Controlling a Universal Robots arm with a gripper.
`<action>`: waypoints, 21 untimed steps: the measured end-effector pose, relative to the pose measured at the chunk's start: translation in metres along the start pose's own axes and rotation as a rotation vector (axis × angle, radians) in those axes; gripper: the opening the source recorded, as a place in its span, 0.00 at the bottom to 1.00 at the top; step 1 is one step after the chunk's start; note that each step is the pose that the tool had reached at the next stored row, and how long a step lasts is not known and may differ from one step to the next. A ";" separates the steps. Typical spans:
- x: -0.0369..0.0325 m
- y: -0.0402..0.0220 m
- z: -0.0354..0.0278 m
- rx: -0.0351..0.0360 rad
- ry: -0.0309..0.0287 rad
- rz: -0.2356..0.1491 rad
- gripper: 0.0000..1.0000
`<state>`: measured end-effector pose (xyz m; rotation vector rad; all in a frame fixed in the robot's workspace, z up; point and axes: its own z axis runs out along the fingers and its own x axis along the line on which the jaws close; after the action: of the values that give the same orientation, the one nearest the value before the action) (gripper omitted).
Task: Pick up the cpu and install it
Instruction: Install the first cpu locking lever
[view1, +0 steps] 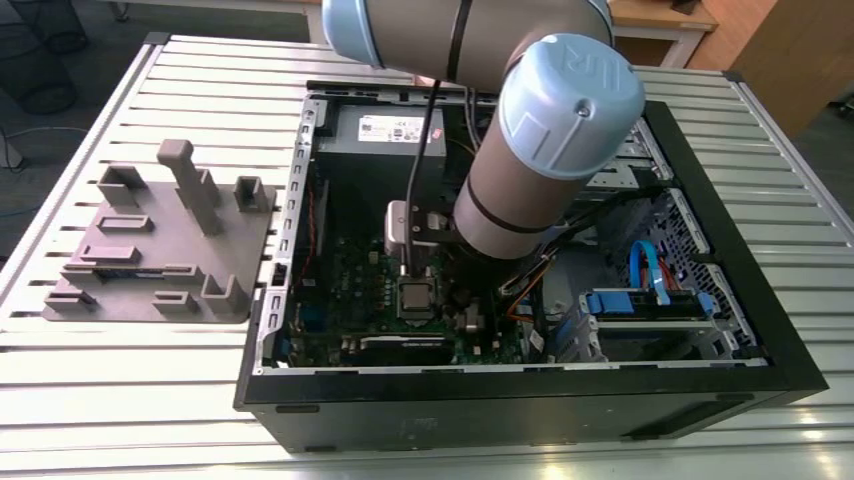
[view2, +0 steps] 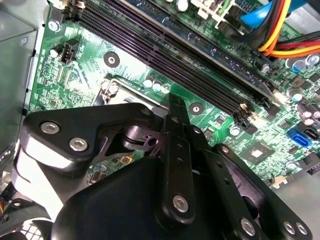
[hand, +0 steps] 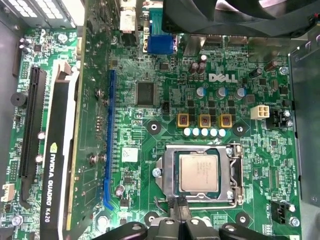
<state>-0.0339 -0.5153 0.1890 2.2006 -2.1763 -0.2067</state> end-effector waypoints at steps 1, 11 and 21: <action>0.0000 -0.0006 0.0000 0.0000 -0.0004 0.000 0.10; 0.0002 -0.0049 0.0015 -0.0001 -0.0042 -0.003 0.10; -0.0003 -0.0041 -0.0058 -0.0001 -0.0064 -0.004 0.10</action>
<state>-0.0290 -0.5153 0.1943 2.2070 -2.1758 -0.2142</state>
